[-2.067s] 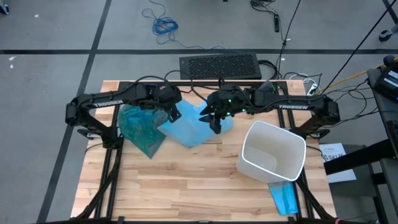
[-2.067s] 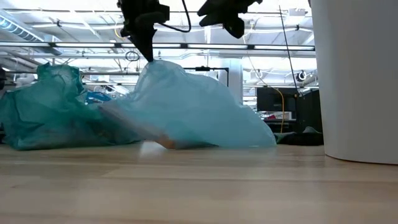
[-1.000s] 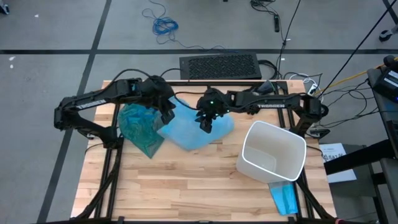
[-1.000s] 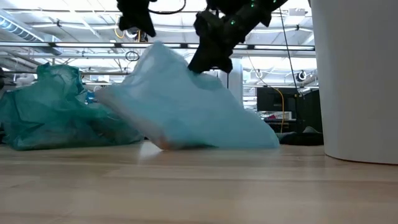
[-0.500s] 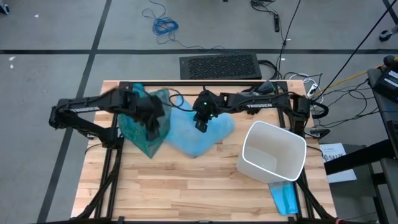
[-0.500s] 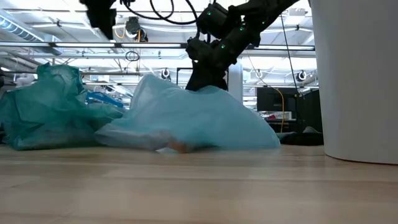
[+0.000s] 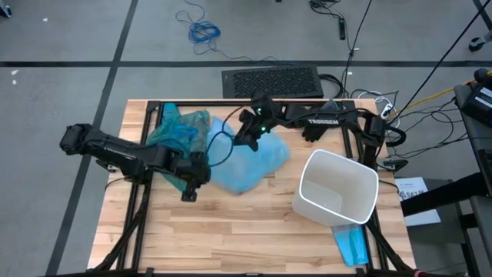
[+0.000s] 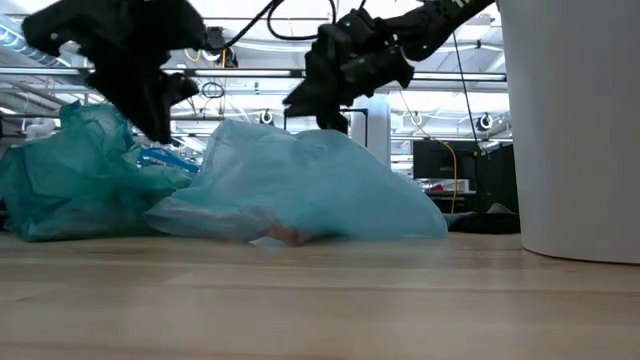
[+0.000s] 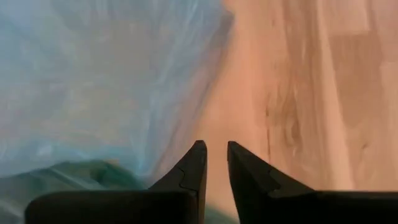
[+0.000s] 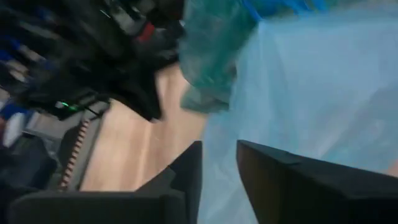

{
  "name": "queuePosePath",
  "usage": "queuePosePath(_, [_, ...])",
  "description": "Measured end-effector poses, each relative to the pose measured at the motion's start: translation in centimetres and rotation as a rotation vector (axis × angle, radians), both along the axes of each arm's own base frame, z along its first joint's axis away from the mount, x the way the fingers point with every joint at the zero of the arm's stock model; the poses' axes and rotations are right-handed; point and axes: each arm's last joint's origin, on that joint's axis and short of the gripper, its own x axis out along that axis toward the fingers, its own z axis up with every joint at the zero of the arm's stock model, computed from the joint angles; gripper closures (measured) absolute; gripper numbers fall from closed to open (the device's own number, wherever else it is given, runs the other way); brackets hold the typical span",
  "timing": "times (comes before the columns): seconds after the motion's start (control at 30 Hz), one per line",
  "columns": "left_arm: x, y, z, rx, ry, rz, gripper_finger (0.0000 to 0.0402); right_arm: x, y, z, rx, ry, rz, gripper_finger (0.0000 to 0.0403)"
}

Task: Place trash/remove bag and relplace
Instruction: Insert the new blue trash bag into the trash bin

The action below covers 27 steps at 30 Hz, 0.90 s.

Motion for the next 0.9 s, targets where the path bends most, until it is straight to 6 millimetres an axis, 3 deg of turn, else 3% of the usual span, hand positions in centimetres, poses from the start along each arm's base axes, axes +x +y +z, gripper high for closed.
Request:
queuePosePath(0.2, [-0.4, 0.2, -2.6, 0.084, -0.007, -0.097, 0.0340, -1.3, 0.1, 3.2, -0.006, -0.093, 0.022, 0.0251])
queuePosePath(0.33, [-0.3, 0.4, -4.0, 0.153, -0.038, -0.172, 0.0340, -2.4, 0.6, 6.4, -0.033, -0.192, 0.004, 0.0228])
queuePosePath(0.63, [1.6, 1.1, -7.6, 0.185, -0.006, -0.258, 0.0340, -5.7, 2.4, 11.7, -0.078, -0.308, -0.035, 0.0232])
queuePosePath(0.77, [2.4, 1.0, -9.6, 0.191, 0.058, -0.281, 0.0340, -6.8, 3.4, 13.0, -0.085, -0.317, -0.053, 0.0233])
queuePosePath(0.9, [3.4, 1.5, -10.9, 0.264, 0.069, -0.187, 0.0341, -7.7, 4.6, 13.9, -0.110, -0.299, -0.092, 0.0234])
